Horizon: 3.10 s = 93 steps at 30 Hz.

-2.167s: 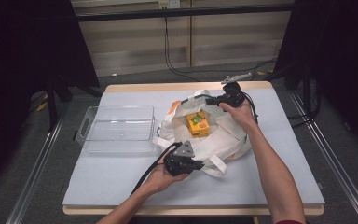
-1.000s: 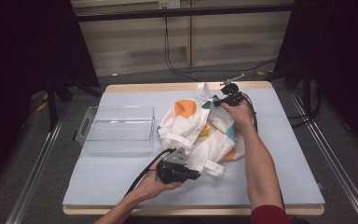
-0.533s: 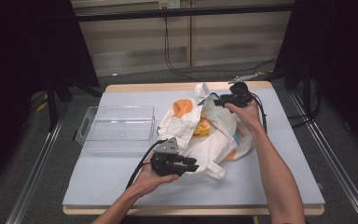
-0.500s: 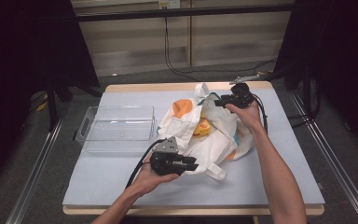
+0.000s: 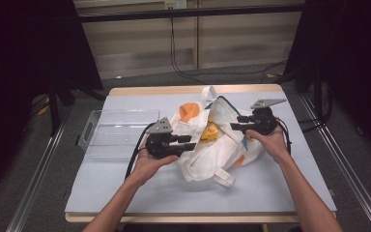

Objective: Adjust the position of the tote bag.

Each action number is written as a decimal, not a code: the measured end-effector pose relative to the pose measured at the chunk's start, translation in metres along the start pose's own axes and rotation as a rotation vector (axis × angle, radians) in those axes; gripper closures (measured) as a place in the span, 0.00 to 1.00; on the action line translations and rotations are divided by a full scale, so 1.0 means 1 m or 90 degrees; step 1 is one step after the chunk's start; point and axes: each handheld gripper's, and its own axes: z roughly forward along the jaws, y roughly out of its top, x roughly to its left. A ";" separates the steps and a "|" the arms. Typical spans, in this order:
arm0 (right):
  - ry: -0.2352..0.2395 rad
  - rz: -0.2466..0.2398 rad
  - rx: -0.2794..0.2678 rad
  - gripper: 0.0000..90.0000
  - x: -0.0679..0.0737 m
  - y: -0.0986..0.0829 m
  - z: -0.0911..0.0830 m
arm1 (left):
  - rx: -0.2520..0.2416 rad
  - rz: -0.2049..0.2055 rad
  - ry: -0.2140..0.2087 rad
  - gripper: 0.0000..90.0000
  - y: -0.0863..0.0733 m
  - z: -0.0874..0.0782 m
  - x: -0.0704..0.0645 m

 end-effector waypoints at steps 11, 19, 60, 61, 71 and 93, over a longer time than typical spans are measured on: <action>0.043 -0.044 0.014 0.60 0.042 -0.016 -0.027 | 0.058 0.015 0.058 0.46 0.026 0.036 0.031; 0.026 -0.041 -0.002 0.46 0.048 -0.029 -0.037 | 0.069 -0.001 0.066 0.41 0.023 0.052 0.041; -0.051 0.000 0.079 0.84 0.021 -0.081 -0.029 | 0.152 -0.127 0.184 0.89 0.009 0.008 0.110; -0.052 0.001 0.081 0.84 0.021 -0.081 -0.028 | 0.155 -0.114 0.177 0.89 0.008 0.006 0.111; -0.055 0.008 0.035 0.57 0.024 -0.076 -0.039 | 0.091 -0.100 0.152 0.72 0.013 0.005 0.100; -0.037 0.012 -0.045 0.37 0.033 -0.057 -0.056 | -0.012 -0.045 0.134 0.29 -0.005 -0.046 0.044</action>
